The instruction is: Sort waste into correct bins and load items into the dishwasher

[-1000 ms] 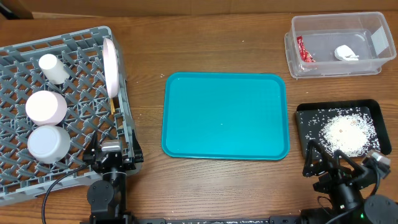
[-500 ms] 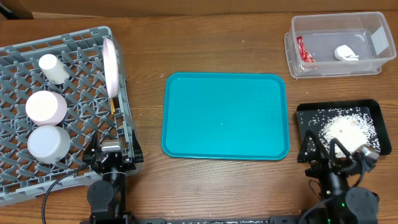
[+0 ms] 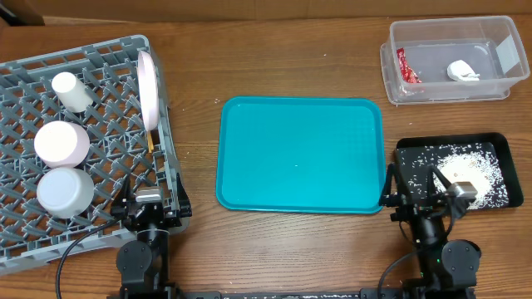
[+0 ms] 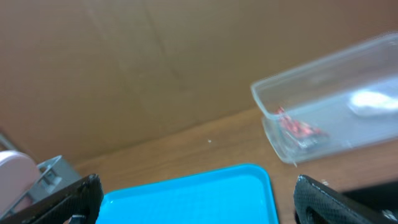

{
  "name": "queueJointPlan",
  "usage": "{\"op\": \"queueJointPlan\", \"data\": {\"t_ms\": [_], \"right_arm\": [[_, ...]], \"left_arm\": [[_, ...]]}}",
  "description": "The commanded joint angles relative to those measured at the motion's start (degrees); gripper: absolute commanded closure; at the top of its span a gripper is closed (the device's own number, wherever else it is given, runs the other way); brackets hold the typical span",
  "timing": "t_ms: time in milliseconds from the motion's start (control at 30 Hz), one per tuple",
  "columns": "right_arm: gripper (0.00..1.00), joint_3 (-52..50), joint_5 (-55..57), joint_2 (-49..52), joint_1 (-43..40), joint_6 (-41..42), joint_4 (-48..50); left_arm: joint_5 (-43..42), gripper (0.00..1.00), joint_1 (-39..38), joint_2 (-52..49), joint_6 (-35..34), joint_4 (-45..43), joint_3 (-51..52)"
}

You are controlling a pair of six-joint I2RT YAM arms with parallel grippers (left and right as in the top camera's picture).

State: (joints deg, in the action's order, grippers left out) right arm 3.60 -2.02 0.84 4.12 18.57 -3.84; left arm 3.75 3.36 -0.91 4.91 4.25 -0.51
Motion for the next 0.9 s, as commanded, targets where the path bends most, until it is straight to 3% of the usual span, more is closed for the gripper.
{"op": "queueJointPlan", "data": {"t_ms": [0,367,867], "right_arm": [[0.00,-3.32,-3.82,-0.68,-0.24,-5.05,3.65],[0.00,-3.15,-4.31,-0.68,-0.35,-14.19,-0.46],[0.00,-3.15,0.83,-0.68,-0.35,-9.38,-1.11]], "left_arm": [[0.92,0.00,-0.37,0.55,0.90,-0.24,0.24],[0.92,0.00,-0.37,0.55,0.90,-0.24,0.24],[0.94,0.00,-0.37,0.55,0.90,-0.24,0.24]]}}
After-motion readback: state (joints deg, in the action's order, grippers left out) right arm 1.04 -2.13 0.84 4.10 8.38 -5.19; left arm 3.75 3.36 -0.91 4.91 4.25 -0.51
